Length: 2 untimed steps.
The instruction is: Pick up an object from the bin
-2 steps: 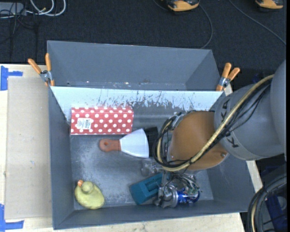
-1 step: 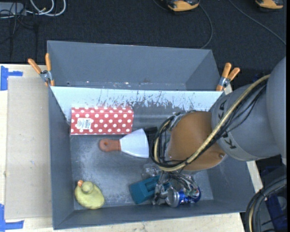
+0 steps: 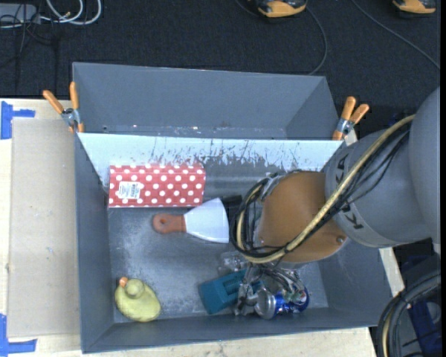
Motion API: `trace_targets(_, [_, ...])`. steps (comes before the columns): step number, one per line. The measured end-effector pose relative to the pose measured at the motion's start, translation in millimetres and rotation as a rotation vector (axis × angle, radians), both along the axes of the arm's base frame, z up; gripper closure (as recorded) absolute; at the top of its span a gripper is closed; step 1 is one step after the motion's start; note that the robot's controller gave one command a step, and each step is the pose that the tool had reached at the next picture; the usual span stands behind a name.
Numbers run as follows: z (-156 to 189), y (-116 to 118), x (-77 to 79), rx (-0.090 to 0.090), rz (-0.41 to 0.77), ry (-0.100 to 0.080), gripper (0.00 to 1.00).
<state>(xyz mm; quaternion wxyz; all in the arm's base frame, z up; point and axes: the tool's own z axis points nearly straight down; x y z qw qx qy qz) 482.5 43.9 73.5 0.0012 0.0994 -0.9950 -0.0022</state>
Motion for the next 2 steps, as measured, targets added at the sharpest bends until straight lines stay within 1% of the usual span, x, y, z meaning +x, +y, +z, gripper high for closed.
trace_targets(1, [19, 6, -0.3, -0.001, 0.011, 0.005, 1.00])
trace_targets(2, [46, 6, 8.7, 0.000, 0.000, 0.005, 1.00])
